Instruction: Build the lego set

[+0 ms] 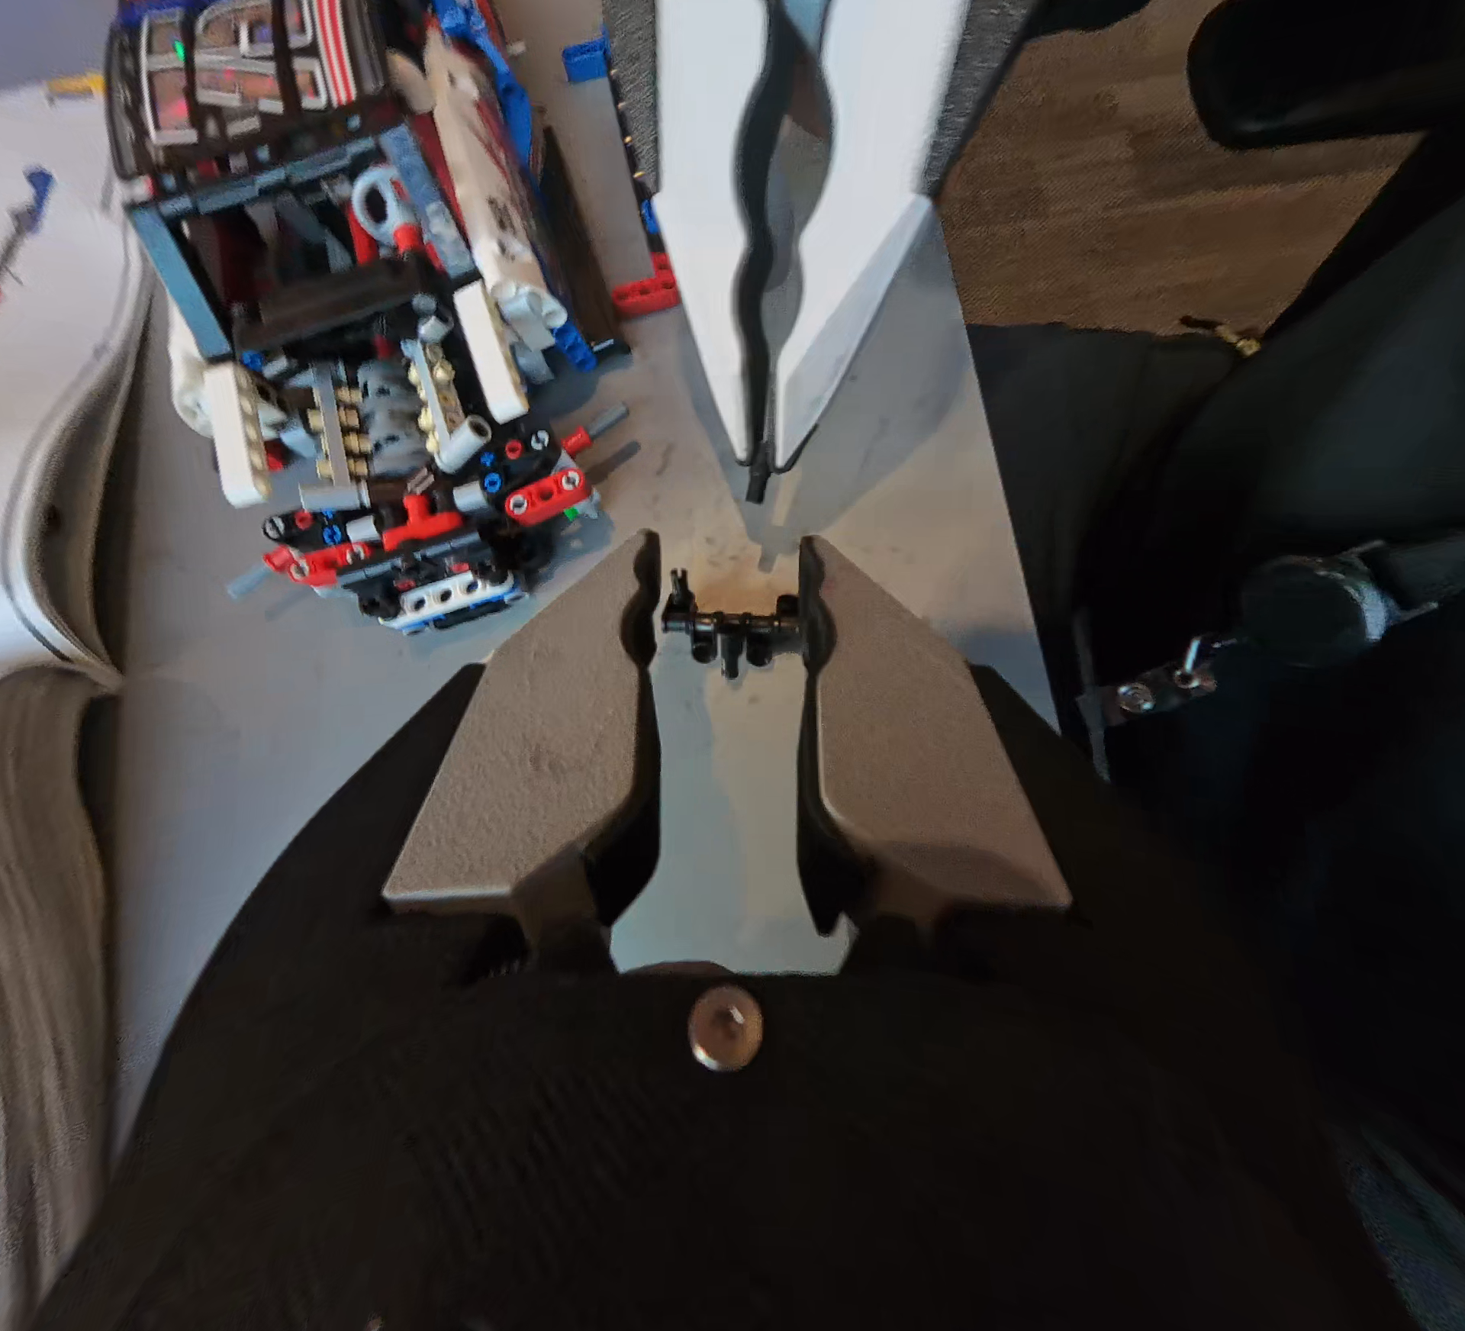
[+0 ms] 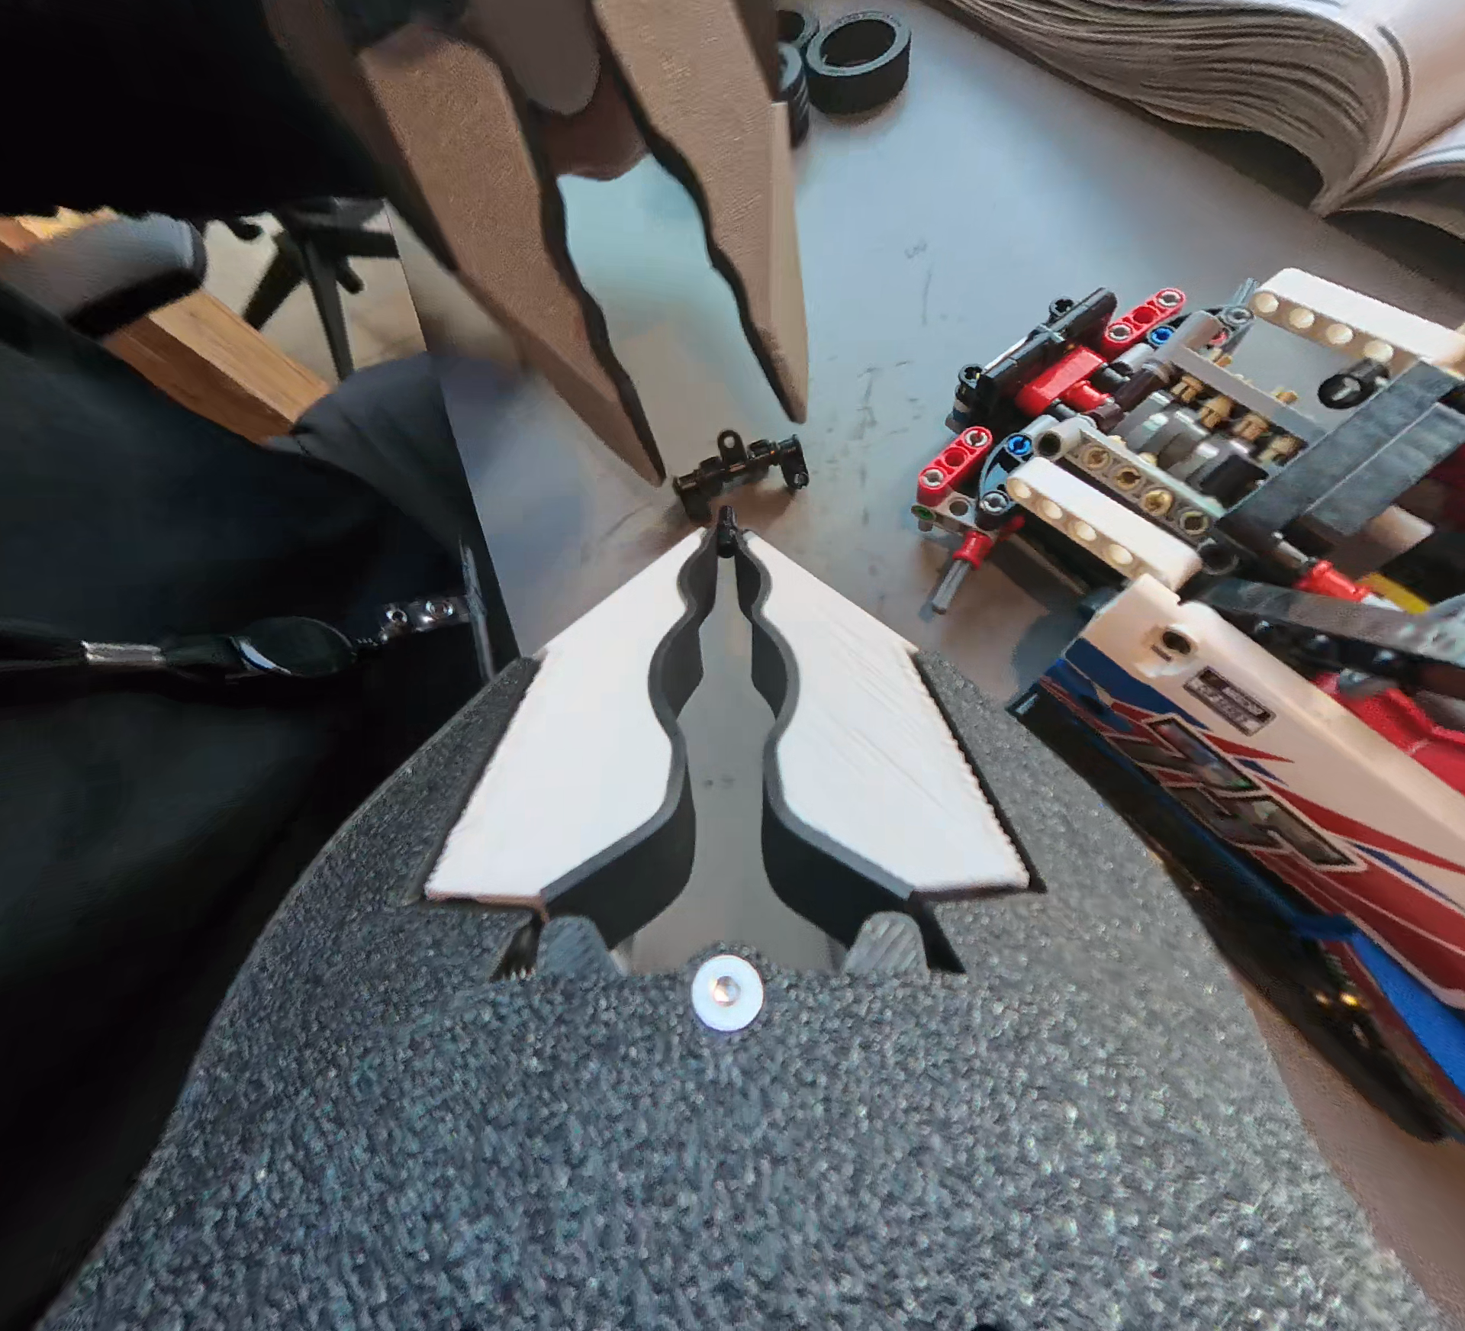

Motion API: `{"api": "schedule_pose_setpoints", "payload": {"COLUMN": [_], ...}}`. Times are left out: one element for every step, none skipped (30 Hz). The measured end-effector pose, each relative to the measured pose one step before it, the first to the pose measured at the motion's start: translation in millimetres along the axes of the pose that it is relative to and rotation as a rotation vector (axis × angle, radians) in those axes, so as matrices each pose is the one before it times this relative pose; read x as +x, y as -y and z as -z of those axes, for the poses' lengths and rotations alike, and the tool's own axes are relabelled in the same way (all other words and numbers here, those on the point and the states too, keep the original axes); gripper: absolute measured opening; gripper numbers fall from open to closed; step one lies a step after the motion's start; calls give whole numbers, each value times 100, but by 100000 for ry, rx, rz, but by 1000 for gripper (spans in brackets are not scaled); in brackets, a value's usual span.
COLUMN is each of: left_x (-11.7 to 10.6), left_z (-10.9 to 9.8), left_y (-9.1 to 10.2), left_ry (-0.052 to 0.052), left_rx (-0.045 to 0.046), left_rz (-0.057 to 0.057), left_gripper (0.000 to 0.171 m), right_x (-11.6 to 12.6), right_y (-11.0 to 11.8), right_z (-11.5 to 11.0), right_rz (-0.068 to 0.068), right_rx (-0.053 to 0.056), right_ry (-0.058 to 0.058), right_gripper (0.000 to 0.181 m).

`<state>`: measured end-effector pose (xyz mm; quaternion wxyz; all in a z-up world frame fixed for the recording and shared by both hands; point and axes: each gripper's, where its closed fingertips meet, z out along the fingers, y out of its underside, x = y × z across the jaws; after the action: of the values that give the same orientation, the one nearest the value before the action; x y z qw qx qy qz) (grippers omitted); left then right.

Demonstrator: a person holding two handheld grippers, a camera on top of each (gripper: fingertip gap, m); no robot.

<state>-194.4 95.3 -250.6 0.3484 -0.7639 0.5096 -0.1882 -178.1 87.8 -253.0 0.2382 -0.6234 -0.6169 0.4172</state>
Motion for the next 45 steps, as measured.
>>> {"api": "schedule_pose_setpoints", "payload": {"left_x": [86, 23, 93, 134, 205, 232, 45, -108, -98, -14, -59, -109, -100, -132, -49, 17, 18, -59, 14, -6, -12, 0, 12, -10, 13, 25, 27, -23, -36, -41, -63, -86, -45, 21, 57, 6, -7, 27, 26, 39, 1, -18, -17, 21, -11], "left_z": [-189, -232, -238, -214, -192, -154, -105, -77, -58, -108, -124, -133, -107, -107, -118, -116, -118, -92, -88, -55, -37, -32, -21, 2, 24, 39, 34, 36, 52, 71, 100, 131, 133, 108, 76, 75, 60, 40, 20, 10, 14, 12, 5, 9, 24], "left_y": [242, 153, 101, 98, 176, 262, 255, 208, 131, 59, -59, -57, -48, -33, -35, -63, -69, -40, -28, -27, -2, -6, -31, 3, -2, -12, -12, -67, -112, -137, -113, -84, -102, -133, -69, 15, 77, 126, 151, 182, 195, 204, 139, 141, 133], "left_ry": [2686, 2907, 2242, 1714, 958, 633, 1649, 2453, 1993, 946, 1026, 1305, 1280, 1284, 428, -394, -466, 40, -175, 92, 335, 219, 52, 293, 271, 256, 284, 482, 589, 510, 689, 881, 589, 128, -47, 301, 330, 84, -56, -230, 85, 373, 222, 56, 307], "left_rx": [-792, -905, -881, -633, 35, 680, 677, 555, 245, -179, -784, -566, -284, -143, -37, -339, -515, -306, -173, -248, -41, 37, -45, 125, 182, 127, 118, -88, -194, -165, 143, 434, 402, 32, 280, 745, 773, 704, 602, 514, 629, 656, 317, 434, 529], "left_rz": [-5243, -4823, -4232, -3588, -2841, -2190, -1823, -1639, -1176, -430, -106, -85, 18, 469, 1081, 1564, 1804, 1586, 1309, 956, 639, 691, 773, 562, 84, -10, 192, 137, -38, 1, 54, -58, -18, 342, 479, 387, 202, 17, 82, -137, -628, -841, -697, -695, -552], "left_gripper": [31, 31, 30, 27, 23, 18, 11, 6, 4, 3, 2, 2, 2, 2, 2, 2, 1, 1, 1, 1, 1, 1, 1, 1, 2, 2, 2, 2, 2, 1, 1, 1, 1, 1, 1, 2, 1, 1, 1, 1, 1, 1, 1, 1, 1], "right_x": [-35, -175, -210, -150, -18, 3, -56, -52, -17, 4, 64, 155, 156, 172, 140, 115, 115, 142, 86, 54, 30, 25, 21, 11, -17, -46, -26, -10, 3, 21, 88, 100, 63, -38, -83, -145, -195, -213, -209, -161, -61, -49, -8, 6, -18], "right_y": [143, 223, 241, 135, 50, 48, 27, -38, -49, -45, -39, -10, -6, 27, 1, -74, -74, -32, -31, -36, 4, -21, -38, 19, -1, -19, 9, 16, 13, 0, -1, 36, 116, 154, 145, 95, 35, -54, -63, -6, 42, 74, 105, 94, 61], "right_z": [91, 144, 178, 171, 133, 105, 78, 42, 15, -1, -19, 16, 20, 21, 19, -16, -28, 5, 4, -14, 6, -4, -9, -5, -9, -13, -17, 12, 35, 95, 174, 235, 290, 269, 235, 126, 35, -59, -148, -176, -170, -152, -123, -89, -76], "right_rz": [-3878, -3198, -2214, -1807, -1508, -1209, -1192, -1061, -839, -825, -884, -815, -970, -1109, -855, -861, -865, -864, -938, -1042, -889, -668, -456, -199, 189, 497, 615, 357, 360, 365, 259, 6, -497, -695, -506, 35, 483, 852, 955, 882, 802, 698, 302, 100, 263], "right_rx": [1147, 1631, 1885, 1054, 481, 628, 486, 163, 128, 182, 185, 385, 453, 723, 679, 229, 455, 700, 633, 419, 510, 257, 70, 422, 306, 125, 175, 233, 216, 142, 134, 460, 1051, 1408, 1304, 978, 398, -182, -466, -169, 107, 76, 129, -2, -206], "right_ry": [1699, 2082, 1608, 934, 64, -75, 359, 487, 195, 249, -97, -499, -426, -545, -508, -472, -539, -755, -317, -71, -109, -182, -210, -323, -217, -181, -336, -386, -345, -458, -778, -677, -202, 401, 535, 627, 664, 535, 447, 361, -132, 154, 181, 245, 433], "right_gripper": [4, 4, 4, 4, 4, 4, 4, 3, 3, 3, 4, 4, 4, 4, 4, 4, 4, 4, 4, 4, 4, 4, 4, 4, 4, 4, 4, 4, 4, 6, 8, 8, 8, 8, 9, 10, 10, 10, 10, 10, 10, 8, 8, 8, 7]}}
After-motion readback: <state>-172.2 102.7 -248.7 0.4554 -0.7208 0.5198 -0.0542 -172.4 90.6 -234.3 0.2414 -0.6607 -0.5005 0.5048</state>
